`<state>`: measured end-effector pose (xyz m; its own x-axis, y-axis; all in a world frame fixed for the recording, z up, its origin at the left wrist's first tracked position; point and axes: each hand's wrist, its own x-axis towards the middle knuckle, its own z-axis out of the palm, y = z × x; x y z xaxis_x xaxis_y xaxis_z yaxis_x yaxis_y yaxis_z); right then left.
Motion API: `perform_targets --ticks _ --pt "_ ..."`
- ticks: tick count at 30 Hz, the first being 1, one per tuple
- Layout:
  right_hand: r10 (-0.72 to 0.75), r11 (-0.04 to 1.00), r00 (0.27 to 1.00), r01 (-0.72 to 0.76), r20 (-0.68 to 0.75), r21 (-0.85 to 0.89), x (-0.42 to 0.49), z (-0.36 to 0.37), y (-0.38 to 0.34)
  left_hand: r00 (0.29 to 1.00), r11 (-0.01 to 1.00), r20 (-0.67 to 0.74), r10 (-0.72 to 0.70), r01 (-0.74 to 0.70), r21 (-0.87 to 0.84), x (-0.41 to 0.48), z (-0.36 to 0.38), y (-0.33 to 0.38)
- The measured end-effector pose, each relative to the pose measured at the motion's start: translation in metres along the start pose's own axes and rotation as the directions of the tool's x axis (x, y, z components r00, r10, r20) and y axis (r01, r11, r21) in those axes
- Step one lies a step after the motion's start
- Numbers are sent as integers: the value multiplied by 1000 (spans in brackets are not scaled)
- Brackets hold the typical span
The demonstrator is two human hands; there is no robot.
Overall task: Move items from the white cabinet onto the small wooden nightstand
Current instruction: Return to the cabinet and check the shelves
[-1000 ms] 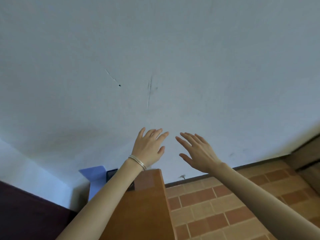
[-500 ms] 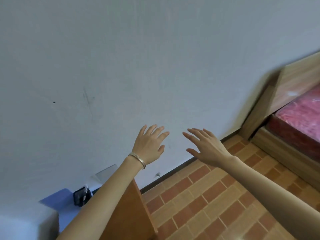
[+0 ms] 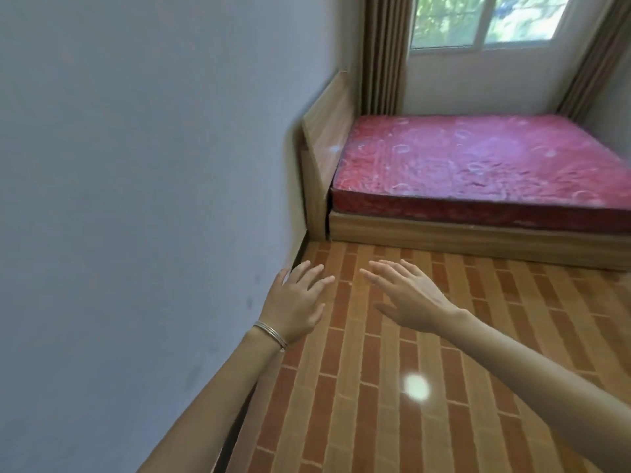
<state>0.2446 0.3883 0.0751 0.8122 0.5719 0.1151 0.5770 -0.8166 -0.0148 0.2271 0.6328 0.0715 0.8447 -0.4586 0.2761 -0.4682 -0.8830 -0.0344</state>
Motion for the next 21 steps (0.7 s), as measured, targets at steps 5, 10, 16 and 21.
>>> perform_targets --ticks 5,10,16,21 --pt "267 963 964 -267 -4 -34 -70 -5 11 968 968 19 250 -249 -33 39 12 37" --pt "518 853 855 -516 0 -77 -140 -18 21 885 884 41 463 -459 -90 76 15 107" --pt "709 694 704 -705 -33 -146 -213 -44 42 797 787 -16 603 -598 -150 105 12 181" --pt "771 612 630 -773 -95 -165 -249 -59 71 747 730 -57 663 -661 -175 135 10 234"
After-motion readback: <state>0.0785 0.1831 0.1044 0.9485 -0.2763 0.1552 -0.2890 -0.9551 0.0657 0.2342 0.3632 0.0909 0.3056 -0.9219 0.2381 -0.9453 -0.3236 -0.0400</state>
